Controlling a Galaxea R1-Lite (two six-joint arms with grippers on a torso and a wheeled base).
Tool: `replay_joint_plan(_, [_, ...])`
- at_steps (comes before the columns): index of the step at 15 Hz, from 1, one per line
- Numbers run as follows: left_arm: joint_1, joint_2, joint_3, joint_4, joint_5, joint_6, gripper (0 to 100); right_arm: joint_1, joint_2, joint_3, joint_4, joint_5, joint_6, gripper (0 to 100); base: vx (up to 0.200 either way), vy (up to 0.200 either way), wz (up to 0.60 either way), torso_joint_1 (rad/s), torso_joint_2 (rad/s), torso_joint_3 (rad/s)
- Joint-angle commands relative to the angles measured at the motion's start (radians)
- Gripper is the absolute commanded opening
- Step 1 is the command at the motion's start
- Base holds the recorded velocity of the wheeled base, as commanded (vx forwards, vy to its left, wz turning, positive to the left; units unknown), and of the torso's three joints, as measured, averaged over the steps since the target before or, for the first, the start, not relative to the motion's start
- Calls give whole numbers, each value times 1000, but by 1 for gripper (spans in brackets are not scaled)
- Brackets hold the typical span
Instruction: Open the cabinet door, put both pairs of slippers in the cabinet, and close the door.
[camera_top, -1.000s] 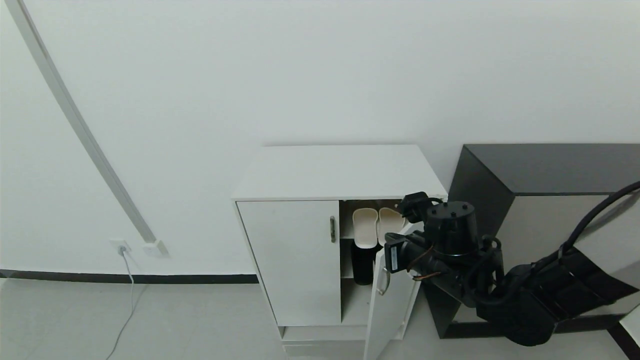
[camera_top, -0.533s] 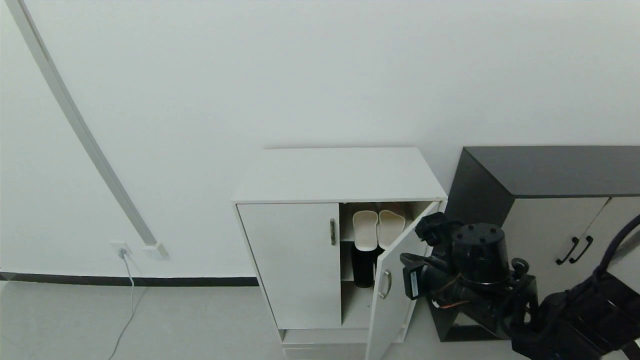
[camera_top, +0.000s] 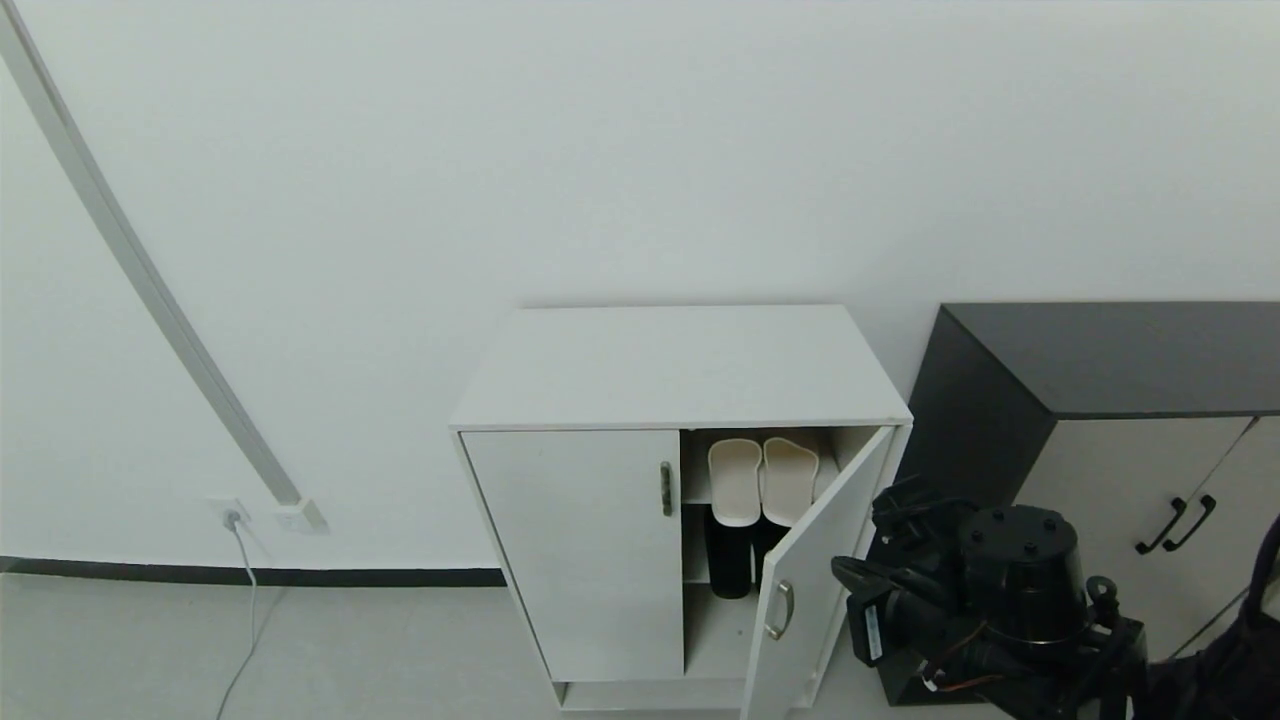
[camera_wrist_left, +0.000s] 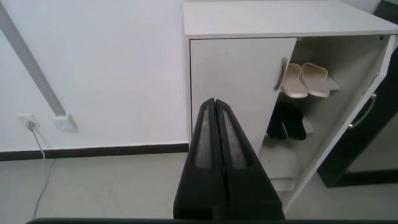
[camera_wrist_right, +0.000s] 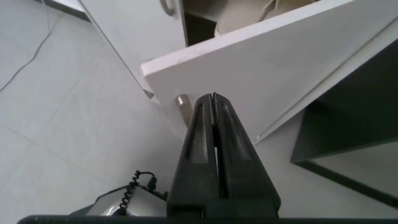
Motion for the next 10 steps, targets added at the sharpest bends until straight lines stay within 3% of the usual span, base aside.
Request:
replay_joint_plan(1, [0,1,0,0,0,0,0,1,42,-8,-5,2,3,0,0,0,0,0,0,0])
replay_joint_plan(5, [0,1,0,0,0,0,0,-2,128,-12,-107,8,0,0,0,0,0,0,0,0])
replay_joint_plan(10, [0,1,0,0,0,0,0,-2,196,-98,-111,8,-2,0,0,0,0,0,0,0])
